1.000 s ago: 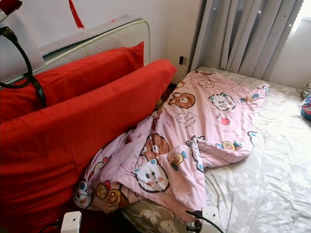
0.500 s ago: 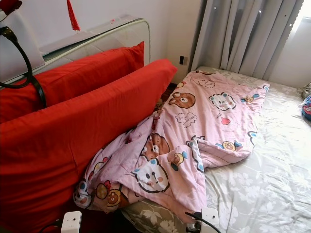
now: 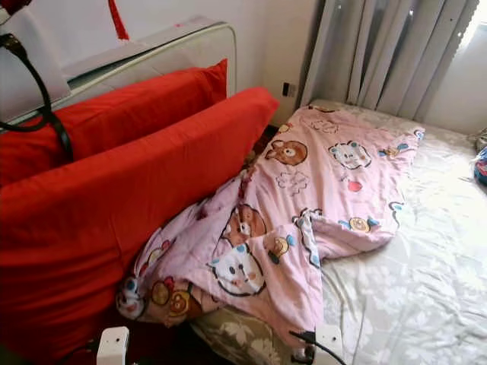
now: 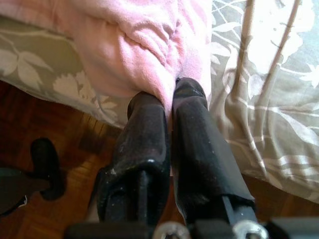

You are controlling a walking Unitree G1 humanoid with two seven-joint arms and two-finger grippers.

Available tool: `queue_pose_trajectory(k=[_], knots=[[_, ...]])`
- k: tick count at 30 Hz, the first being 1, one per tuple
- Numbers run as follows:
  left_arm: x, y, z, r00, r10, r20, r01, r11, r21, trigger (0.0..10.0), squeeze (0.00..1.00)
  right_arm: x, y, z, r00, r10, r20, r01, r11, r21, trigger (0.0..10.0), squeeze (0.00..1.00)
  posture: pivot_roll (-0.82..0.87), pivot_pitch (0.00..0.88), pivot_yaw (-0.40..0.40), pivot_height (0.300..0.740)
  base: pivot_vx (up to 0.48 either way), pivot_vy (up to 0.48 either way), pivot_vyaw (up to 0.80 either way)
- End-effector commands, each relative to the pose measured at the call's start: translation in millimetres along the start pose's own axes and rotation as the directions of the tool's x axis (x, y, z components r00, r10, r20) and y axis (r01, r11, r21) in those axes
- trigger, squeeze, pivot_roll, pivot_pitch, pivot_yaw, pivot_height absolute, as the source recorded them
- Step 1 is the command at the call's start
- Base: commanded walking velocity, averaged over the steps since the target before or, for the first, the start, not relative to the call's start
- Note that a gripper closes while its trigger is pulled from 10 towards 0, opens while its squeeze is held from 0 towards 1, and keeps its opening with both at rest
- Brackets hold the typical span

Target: Clean up the room

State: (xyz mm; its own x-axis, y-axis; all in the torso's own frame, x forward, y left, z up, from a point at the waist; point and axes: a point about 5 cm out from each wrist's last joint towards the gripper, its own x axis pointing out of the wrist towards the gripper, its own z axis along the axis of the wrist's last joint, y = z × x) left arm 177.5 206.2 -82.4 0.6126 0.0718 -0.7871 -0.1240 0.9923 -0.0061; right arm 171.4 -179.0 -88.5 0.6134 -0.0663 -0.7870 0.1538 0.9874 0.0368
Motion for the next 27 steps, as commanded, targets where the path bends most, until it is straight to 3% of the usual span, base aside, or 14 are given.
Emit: queue_pose_trajectory(k=[1,27], knots=[[-1.1,1.7,-5.2,1.000,0.001,-0.021,0.000,1.000,0.013,10.0,0.00,-0.7,-0.5,-2.5,1.000,-0.005,-0.002,0.005,1.000,0.002,10.0,0.00,0.01,0.000,-0.049,0.740,-0.311,0.000,0.00],[-1.7,2.5,-7.1,1.000,-0.004,-0.028,0.005,1.000,0.024,10.0,0.00,-1.5,-2.0,-2.5,0.998,-0.059,0.019,0.059,0.998,0.003,10.0,0.00,0.00,0.000,-0.045,0.740,-0.308,0.000,0.00]])
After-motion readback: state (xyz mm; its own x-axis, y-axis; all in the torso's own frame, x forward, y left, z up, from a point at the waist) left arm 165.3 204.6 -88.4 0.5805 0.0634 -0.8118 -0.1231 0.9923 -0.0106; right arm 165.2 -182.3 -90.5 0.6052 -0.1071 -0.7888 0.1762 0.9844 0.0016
